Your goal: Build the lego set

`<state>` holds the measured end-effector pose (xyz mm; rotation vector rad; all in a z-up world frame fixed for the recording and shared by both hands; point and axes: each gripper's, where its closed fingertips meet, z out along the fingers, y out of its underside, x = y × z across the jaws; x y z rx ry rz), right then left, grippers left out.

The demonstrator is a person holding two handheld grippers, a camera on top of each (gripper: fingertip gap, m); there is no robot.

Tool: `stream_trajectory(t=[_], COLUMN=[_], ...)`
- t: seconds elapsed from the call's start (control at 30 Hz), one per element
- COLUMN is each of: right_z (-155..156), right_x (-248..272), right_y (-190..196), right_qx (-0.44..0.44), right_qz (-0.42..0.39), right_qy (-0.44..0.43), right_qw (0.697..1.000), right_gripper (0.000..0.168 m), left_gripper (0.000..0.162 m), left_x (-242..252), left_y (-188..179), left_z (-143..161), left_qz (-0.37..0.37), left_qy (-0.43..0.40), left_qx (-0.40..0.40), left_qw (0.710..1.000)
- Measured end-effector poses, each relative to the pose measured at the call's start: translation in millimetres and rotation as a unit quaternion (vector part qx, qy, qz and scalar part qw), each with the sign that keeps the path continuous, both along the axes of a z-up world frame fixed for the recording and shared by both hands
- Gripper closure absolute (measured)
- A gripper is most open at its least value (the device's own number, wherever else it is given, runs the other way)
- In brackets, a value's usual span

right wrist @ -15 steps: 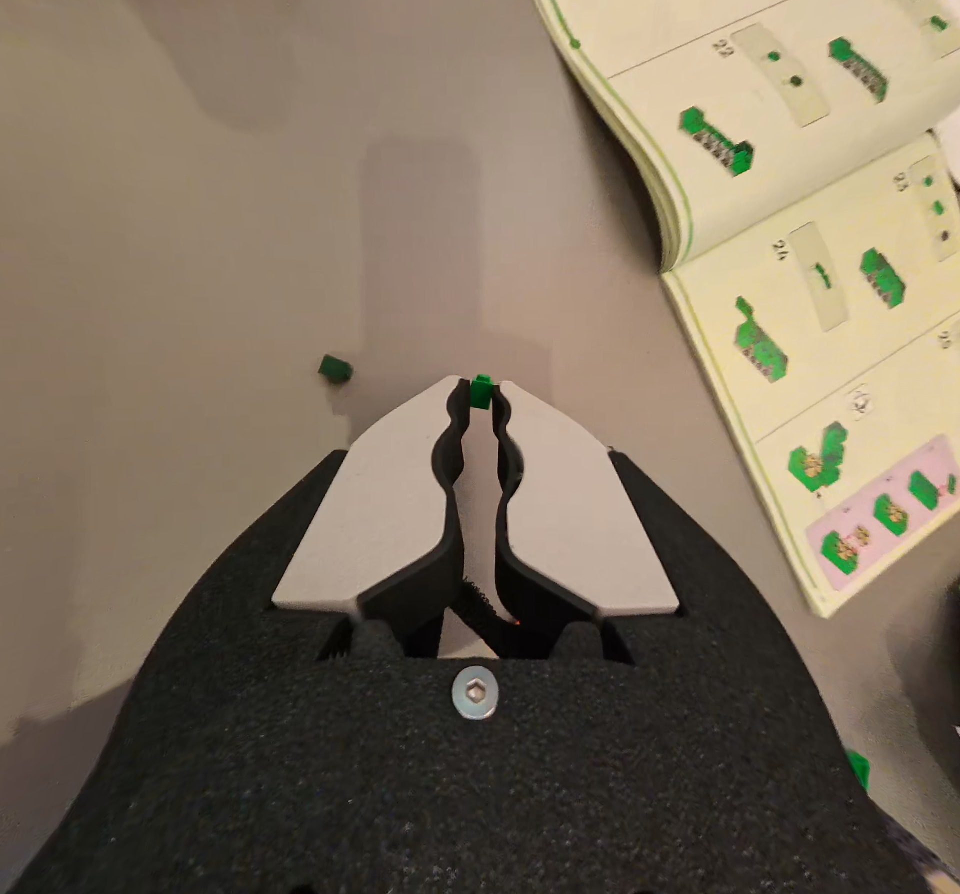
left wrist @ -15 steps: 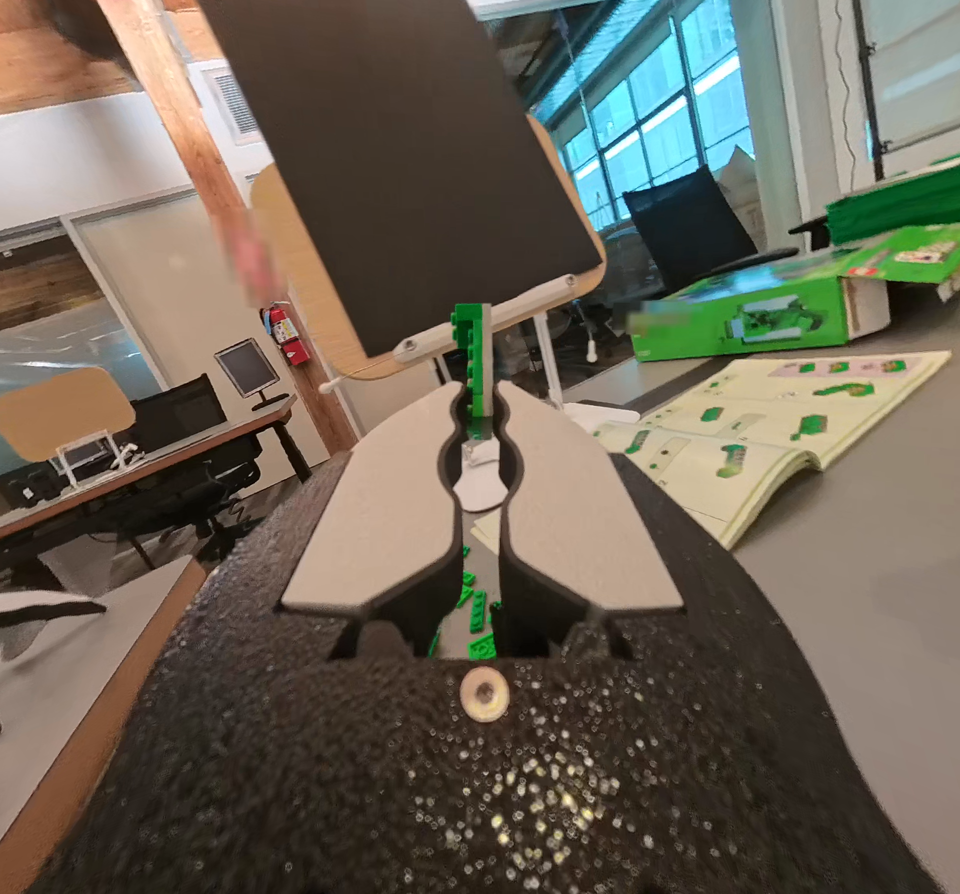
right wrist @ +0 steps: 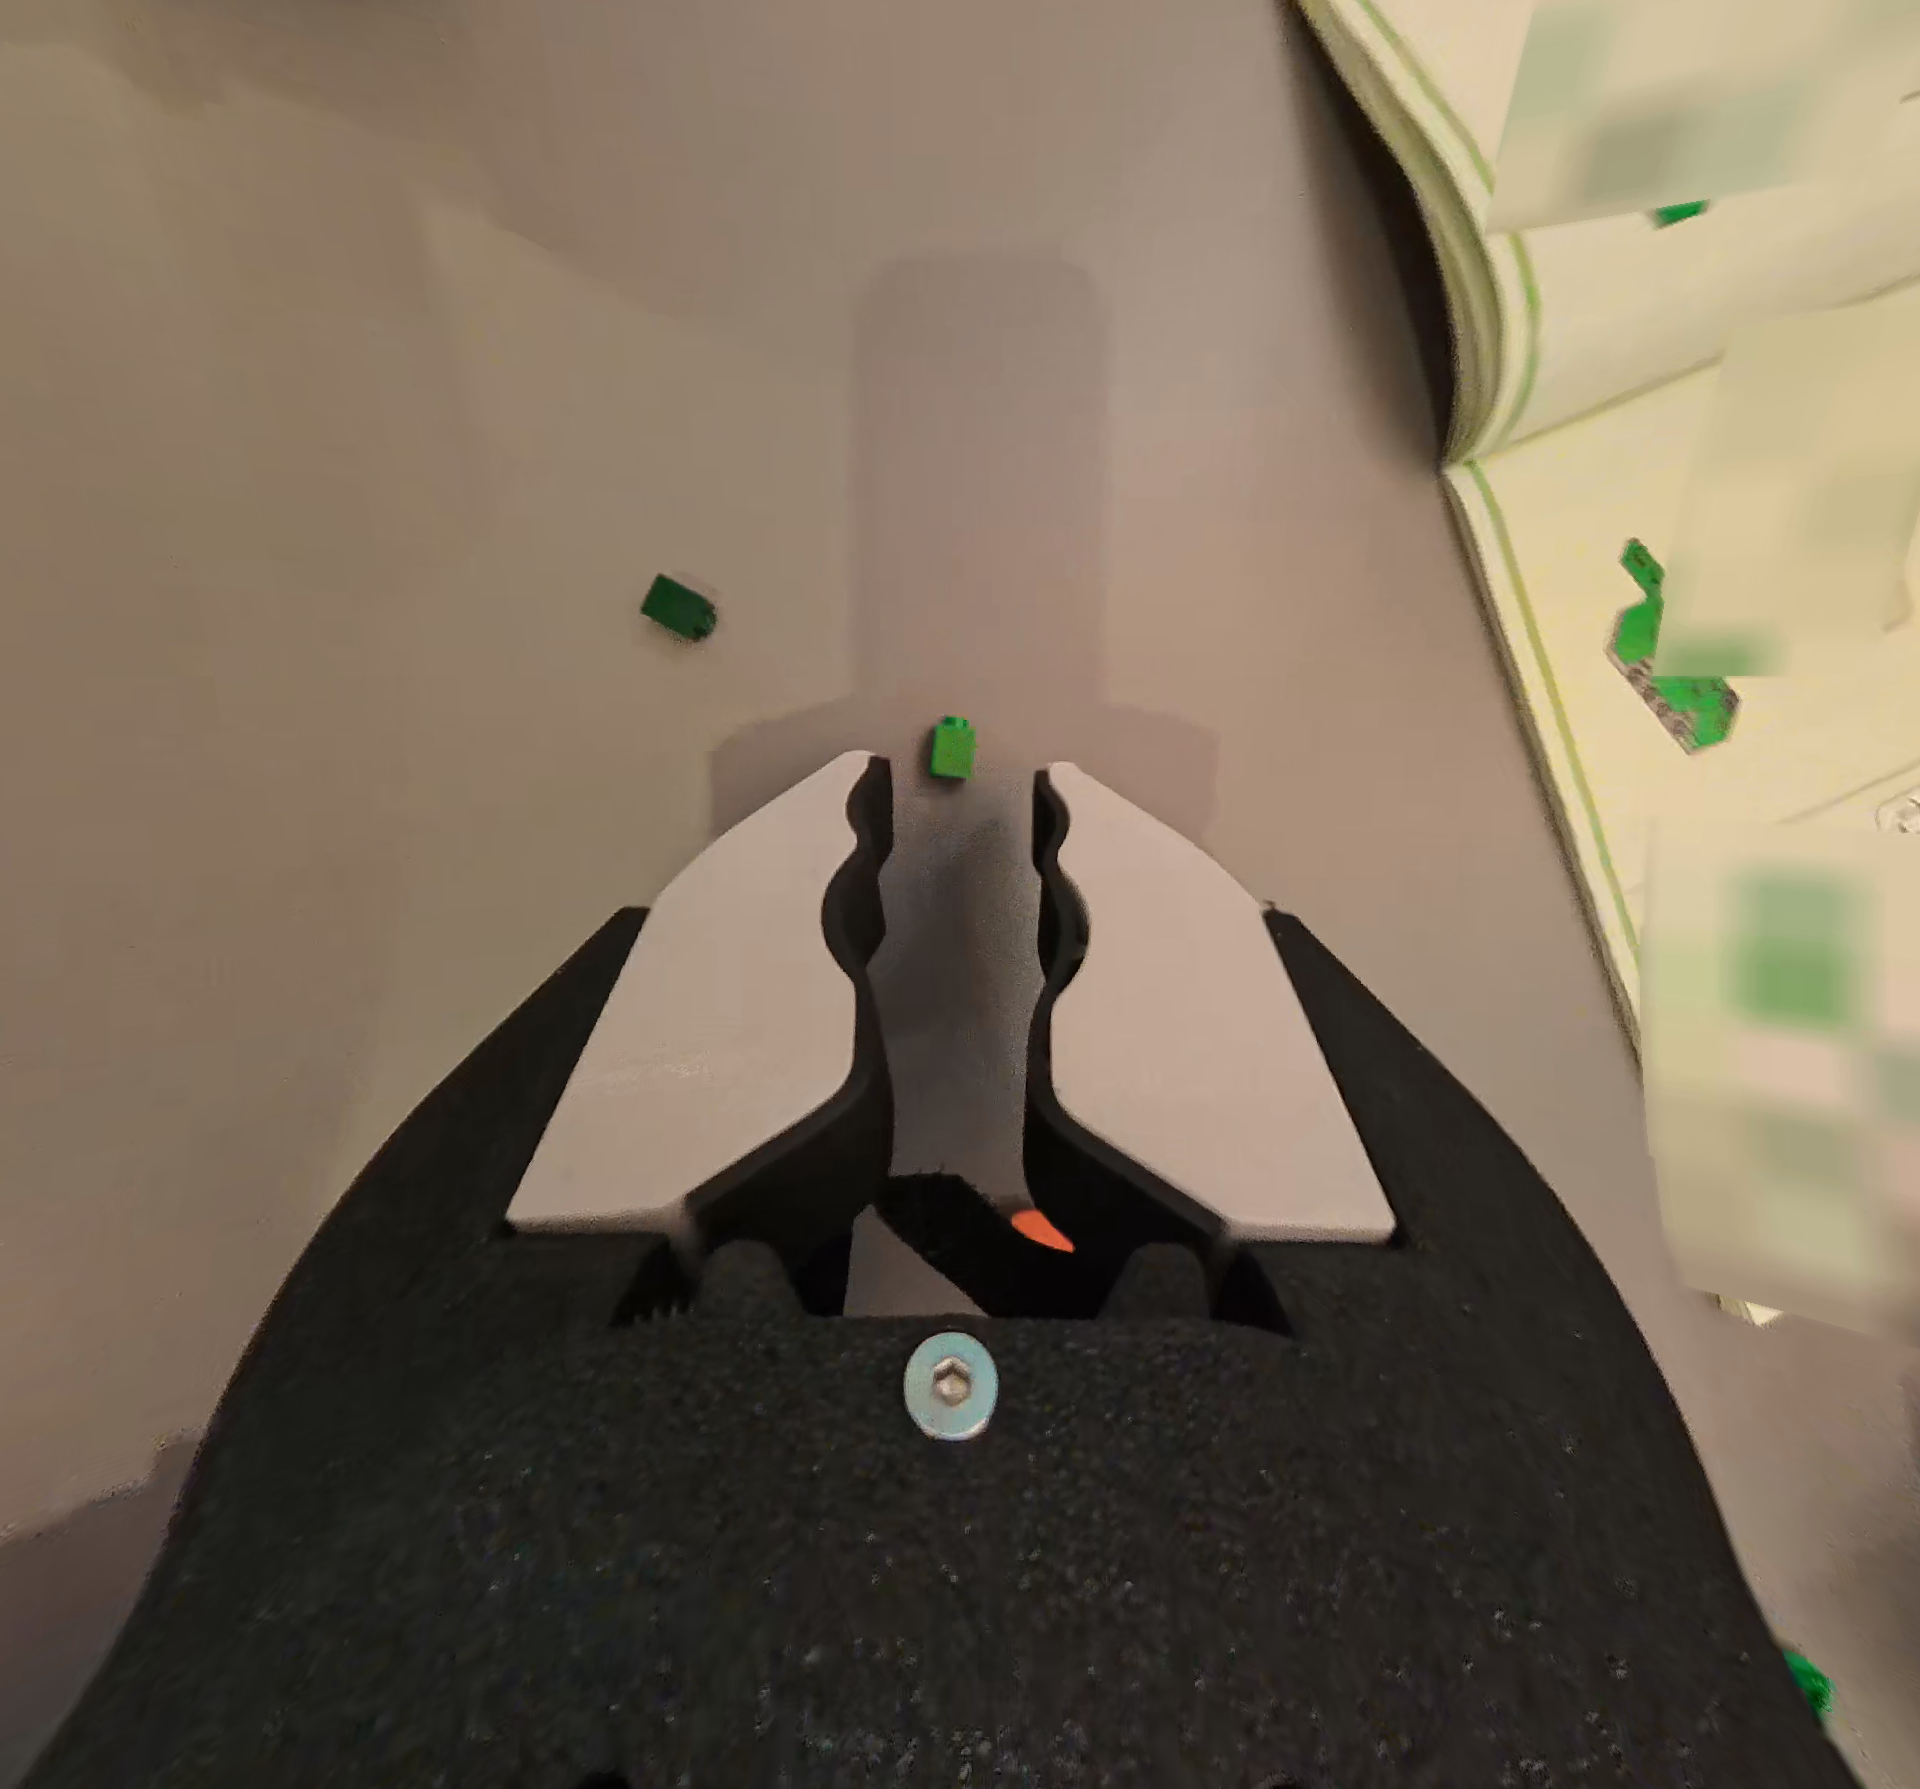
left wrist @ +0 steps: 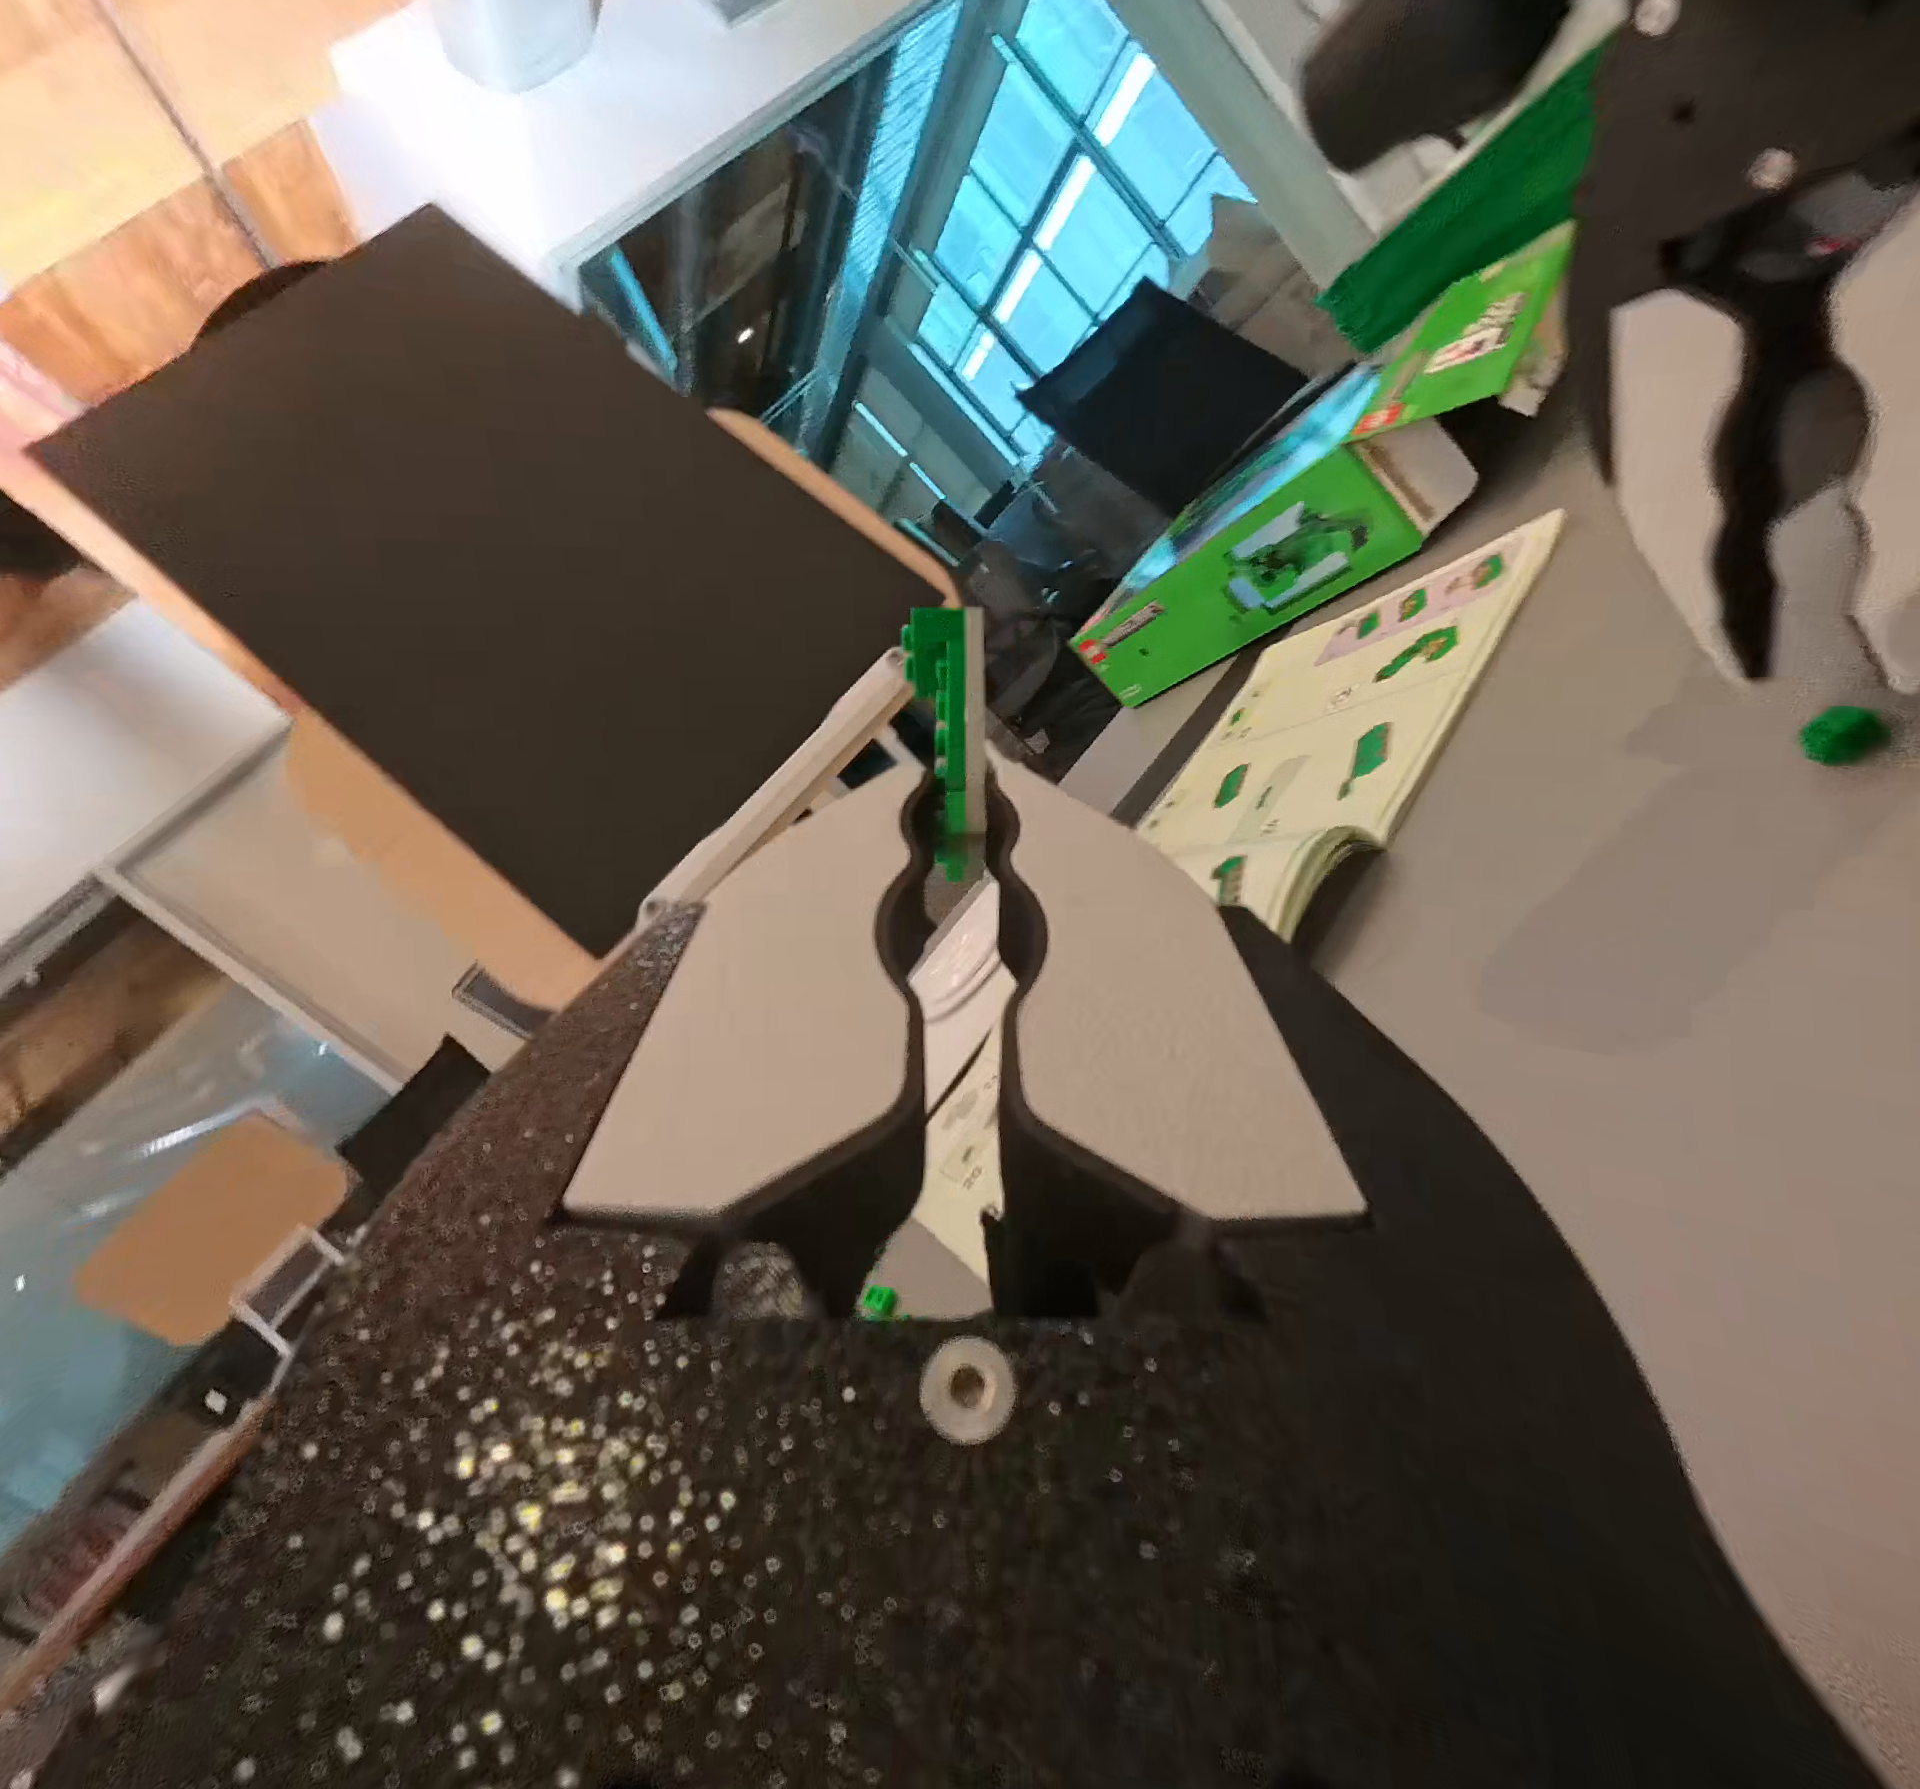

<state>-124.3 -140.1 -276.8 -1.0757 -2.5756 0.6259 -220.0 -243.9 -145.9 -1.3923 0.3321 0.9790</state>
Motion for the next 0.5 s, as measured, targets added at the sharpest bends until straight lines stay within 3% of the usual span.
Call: stream_trajectory(t=[0.13,0.23,0.37,0.5], right_z=[43.3,82.2,99.0,88.3], right_x=[1.0,-5.2,-3.4,0.7], right_y=[-6.6,-16.3,-23.7,-36.2], right_qx=[-0.117,-0.185,-0.177,-0.132], right_qz=[-0.016,0.001,0.033,0.089], right_qy=[0.083,0.205,0.336,0.384], right_qw=[0.989,0.961,0.925,0.91], right_gripper=[0.139,0.125,0.112,0.115], left_gripper=[0.154,0.154,0.154,0.155], left_x=[29.2,50.8,65.2,75.7], left_y=[18.6,31.5,39.0,42.3], left_z=[-15.9,-27.5,-39.5,-59.2], left_qz=[-0.028,-0.068,-0.091,-0.132], left_qy=[0.046,0.051,0.042,0.0], left_qx=[-0.056,-0.097,-0.137,-0.194], left_qw=[0.997,0.992,0.985,0.972])
